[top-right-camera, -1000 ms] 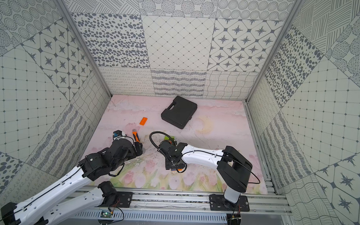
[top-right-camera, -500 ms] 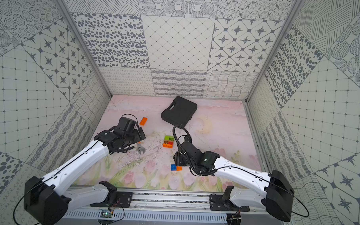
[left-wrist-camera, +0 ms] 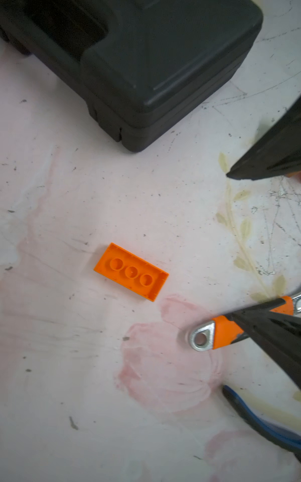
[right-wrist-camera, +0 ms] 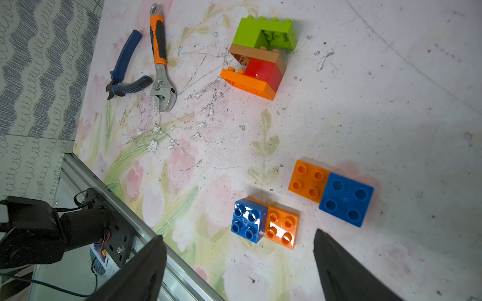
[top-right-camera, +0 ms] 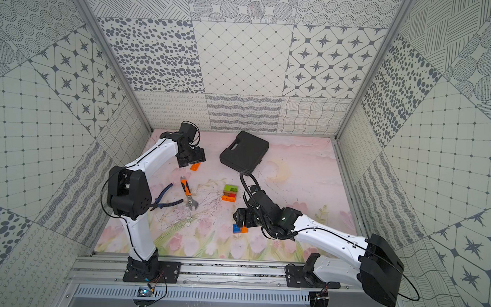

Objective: Assemble the number 5 with lego
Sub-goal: Pick up the lego brick from the center of the board.

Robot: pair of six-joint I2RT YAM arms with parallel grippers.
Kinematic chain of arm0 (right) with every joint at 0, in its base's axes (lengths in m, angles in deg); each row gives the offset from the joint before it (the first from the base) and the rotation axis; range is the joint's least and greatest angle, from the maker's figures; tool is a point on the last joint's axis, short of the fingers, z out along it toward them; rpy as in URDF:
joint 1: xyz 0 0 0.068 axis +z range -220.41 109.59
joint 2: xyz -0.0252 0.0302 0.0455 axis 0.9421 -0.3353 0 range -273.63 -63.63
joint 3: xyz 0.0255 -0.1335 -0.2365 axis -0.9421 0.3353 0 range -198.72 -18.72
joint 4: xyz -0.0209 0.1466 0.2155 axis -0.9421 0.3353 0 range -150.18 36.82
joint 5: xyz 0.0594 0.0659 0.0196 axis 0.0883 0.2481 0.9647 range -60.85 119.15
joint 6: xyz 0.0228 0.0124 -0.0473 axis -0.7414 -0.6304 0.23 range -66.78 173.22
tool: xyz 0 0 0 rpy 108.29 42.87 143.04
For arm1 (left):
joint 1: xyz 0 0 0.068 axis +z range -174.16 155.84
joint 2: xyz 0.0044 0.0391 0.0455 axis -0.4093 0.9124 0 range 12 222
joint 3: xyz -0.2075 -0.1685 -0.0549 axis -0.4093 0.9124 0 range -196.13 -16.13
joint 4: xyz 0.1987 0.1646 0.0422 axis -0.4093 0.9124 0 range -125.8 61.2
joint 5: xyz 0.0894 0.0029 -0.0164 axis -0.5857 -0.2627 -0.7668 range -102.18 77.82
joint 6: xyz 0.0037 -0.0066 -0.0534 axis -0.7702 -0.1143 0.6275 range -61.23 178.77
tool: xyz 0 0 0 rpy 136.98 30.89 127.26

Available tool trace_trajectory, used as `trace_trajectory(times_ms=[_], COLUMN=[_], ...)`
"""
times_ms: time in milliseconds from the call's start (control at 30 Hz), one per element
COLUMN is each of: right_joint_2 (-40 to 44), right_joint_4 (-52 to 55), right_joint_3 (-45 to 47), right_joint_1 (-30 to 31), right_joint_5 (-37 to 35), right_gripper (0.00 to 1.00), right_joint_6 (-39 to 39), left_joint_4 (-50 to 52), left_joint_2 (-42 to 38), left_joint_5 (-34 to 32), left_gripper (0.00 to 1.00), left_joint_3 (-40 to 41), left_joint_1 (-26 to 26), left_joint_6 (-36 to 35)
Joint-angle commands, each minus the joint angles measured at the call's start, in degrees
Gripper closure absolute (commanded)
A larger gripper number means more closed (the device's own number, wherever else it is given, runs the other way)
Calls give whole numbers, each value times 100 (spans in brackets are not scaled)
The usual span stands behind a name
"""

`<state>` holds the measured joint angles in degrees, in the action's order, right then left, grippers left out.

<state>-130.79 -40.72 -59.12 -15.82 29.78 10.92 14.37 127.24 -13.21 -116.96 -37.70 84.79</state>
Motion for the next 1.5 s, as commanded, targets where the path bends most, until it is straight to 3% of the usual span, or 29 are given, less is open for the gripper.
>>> trace_trajectory(times_ms=[0,300,767,1033,1233,1333,1467], right_joint_2=[-129,-333,-454,-500,-415,-296,-69], right_joint_4=[-257,-289,-247,-117,21,112,372], right_joint_3=[-215,-302,-332,-342,-354,-332,-321], right_joint_1=[-65,-215,-293,-309,-314,-322,-341], right_joint_5=[-14,104,102,75,-109,-319,-667], right_gripper=[1,1,1,1,1,1,1], right_joint_6=[310,349,182,60,-66,-133,-202], left_joint_4=[1398,2018,2130,2138,2256,2214,1761], left_joint_2=[880,2143,2825,2968,2898,2615,1742], left_joint_5=[-138,79,-103,-20,192,451,1014], left_gripper=[16,19,30,46,69,79,82], left_joint_3=[-1227,-2659,-2985,-2994,-2956,-2807,-2165], left_joint_1=[104,365,387,378,387,372,341], left_joint_6=[-1601,-1968,-2092,-2123,-2029,-1892,-1582])
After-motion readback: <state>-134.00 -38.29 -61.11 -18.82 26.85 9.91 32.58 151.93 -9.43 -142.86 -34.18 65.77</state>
